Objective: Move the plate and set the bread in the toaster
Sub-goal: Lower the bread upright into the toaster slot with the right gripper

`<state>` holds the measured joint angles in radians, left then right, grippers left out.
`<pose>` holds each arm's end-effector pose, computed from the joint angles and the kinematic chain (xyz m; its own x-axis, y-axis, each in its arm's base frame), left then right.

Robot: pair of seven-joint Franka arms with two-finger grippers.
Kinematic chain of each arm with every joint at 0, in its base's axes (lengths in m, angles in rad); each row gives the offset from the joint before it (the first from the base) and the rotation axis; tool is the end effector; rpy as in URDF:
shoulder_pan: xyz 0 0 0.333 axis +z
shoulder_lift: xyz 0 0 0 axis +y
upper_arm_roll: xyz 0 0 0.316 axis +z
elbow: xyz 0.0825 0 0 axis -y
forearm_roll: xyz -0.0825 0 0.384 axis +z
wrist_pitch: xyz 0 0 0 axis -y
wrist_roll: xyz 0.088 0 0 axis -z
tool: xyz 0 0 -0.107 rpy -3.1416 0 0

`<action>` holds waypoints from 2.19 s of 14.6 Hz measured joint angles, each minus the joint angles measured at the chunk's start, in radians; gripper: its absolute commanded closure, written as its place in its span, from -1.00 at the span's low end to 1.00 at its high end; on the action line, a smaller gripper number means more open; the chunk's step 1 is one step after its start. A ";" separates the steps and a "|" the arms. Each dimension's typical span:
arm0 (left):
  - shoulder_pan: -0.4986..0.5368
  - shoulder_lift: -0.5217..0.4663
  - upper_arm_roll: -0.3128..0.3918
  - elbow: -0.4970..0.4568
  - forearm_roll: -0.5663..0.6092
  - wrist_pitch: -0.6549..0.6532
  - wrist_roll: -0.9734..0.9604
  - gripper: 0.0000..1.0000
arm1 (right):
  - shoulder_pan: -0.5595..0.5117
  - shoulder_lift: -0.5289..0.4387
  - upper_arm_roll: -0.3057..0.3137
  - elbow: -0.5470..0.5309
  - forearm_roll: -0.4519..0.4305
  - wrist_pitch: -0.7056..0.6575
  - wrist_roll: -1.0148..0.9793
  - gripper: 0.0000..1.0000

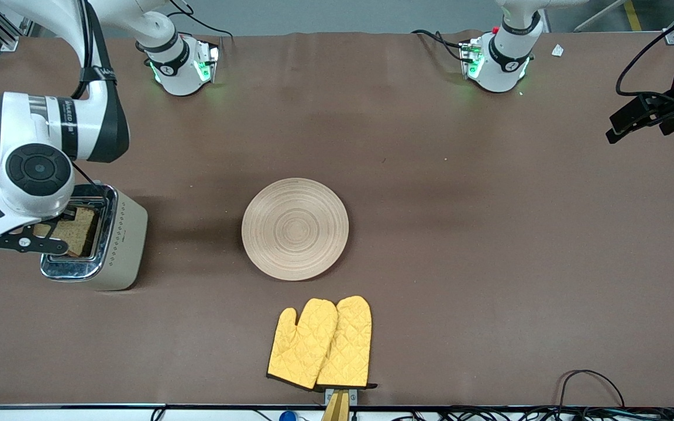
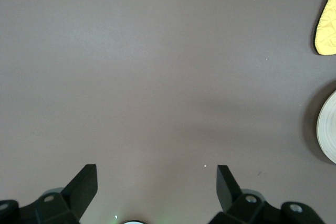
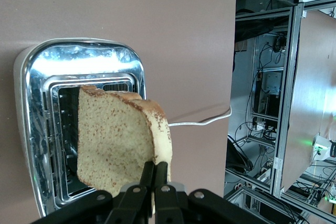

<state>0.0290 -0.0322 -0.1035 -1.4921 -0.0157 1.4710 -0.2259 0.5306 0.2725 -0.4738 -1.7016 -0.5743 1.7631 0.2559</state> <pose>0.5323 -0.0426 0.6699 0.9888 0.1493 0.0079 0.1492 -0.9887 0.0144 0.6170 0.0109 0.4531 0.9970 -0.0489 -0.0606 0.0013 -0.7675 0.6411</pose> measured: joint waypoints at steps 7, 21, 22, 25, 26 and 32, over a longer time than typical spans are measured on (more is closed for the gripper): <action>0.020 0.000 0.001 0.000 0.000 0.000 0.000 -1.00 | 0.019 -0.003 0.004 -0.011 0.000 -0.011 -0.002 1.00; 0.020 0.000 0.000 0.000 -0.002 0.005 0.000 -1.00 | 0.063 -0.028 0.013 -0.077 -0.001 0.001 -0.004 1.00; 0.020 0.000 0.000 0.000 -0.002 0.005 0.000 -1.00 | 0.066 -0.034 0.013 -0.079 -0.001 -0.005 -0.004 1.00; 0.020 0.000 0.000 0.000 -0.002 0.005 0.000 -1.00 | 0.071 -0.041 0.014 -0.094 -0.001 -0.011 -0.004 1.00; 0.020 0.000 0.000 0.000 -0.002 0.005 0.000 -1.00 | 0.071 -0.041 0.014 -0.100 -0.001 -0.011 -0.004 1.00; 0.021 0.000 0.000 0.000 -0.002 0.005 0.000 -1.00 | 0.072 -0.059 0.014 -0.126 -0.001 -0.021 -0.004 1.00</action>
<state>0.0500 -0.0323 -0.1036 -1.4921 -0.0175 1.4756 -0.2259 0.6026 0.2132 -0.4598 -1.8278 -0.5751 1.7420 0.2515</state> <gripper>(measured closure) 0.000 0.960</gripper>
